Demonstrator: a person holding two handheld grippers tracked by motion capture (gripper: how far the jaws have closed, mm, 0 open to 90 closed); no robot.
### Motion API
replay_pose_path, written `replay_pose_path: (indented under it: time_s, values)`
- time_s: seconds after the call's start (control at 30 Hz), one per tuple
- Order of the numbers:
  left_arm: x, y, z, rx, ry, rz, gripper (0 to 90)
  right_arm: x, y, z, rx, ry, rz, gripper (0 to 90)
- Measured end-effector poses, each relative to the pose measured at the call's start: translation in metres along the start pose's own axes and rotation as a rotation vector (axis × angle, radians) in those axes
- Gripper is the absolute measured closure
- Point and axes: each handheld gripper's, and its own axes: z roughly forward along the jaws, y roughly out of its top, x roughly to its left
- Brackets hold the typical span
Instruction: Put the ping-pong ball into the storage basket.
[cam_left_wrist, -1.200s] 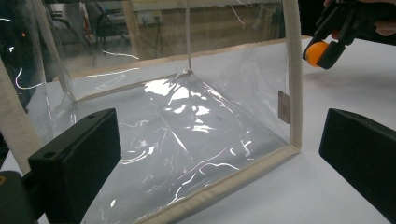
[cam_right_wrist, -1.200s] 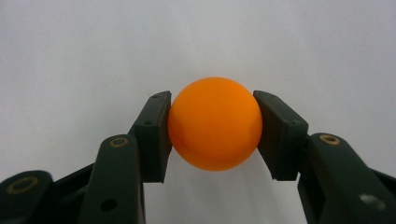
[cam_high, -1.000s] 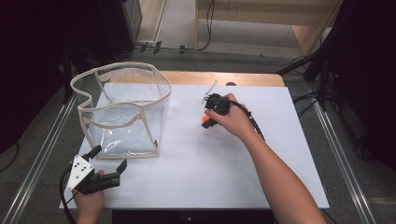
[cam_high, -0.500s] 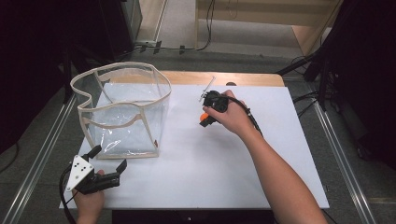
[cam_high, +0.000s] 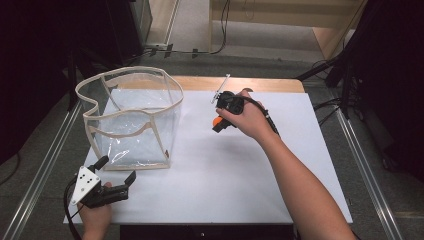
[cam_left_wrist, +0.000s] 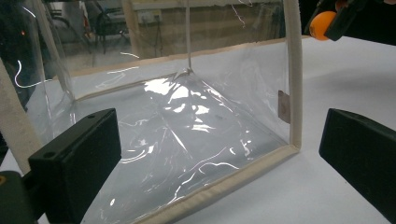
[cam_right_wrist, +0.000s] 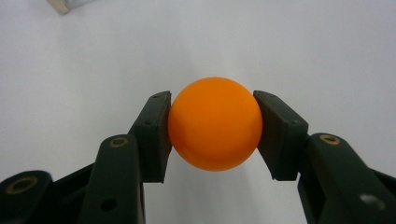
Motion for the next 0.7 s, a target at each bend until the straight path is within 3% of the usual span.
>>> replay_pose_path:
  time_s: [0.7]
  values:
    - [0.0,0.0,0.0,0.002,0.001,0.006,0.0,0.009,0.024,-0.024,0.017,0.038,-0.045,47.6]
